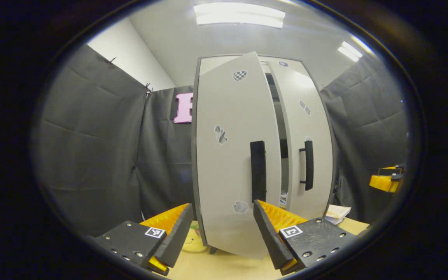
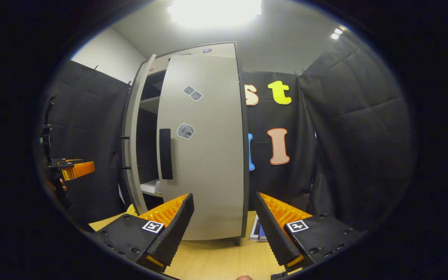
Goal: Grab one shoe with the right hand and put it into the shoe cabinet, grab the other shoe with the left hand and put it into the shoe cabinet; then close the right door with the right hand and the left door with the left hand.
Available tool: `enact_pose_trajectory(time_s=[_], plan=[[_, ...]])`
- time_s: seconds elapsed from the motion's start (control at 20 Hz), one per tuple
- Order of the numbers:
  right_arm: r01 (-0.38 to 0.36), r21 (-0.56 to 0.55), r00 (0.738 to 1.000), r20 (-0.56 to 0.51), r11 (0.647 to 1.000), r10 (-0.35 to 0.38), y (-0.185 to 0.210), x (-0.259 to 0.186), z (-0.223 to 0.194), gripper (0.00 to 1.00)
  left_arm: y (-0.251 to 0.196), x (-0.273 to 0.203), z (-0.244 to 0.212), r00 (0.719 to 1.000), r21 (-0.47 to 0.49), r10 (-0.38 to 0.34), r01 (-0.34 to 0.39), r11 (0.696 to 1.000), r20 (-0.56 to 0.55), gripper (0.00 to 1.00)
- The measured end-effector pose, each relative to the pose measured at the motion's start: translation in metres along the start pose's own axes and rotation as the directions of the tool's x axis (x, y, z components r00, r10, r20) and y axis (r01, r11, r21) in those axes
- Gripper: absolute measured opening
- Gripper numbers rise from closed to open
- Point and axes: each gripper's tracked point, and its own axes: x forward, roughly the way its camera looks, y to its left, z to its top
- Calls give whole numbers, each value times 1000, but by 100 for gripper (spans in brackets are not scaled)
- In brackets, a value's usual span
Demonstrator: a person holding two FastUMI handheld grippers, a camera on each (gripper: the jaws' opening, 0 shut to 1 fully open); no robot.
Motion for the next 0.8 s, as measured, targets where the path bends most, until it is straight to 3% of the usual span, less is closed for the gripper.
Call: enact_pose_trajectory(time_s=[0.45,0.8], plan=[[-15,-14,999,31,1000,15,55,-38,6,99,17,-53,5,999,30,-35,34,999,20,90],[-15,-14,999,37,1000,16,68,-53,5,99,18,-61,4,999,43,-41,40,998,23,91]])
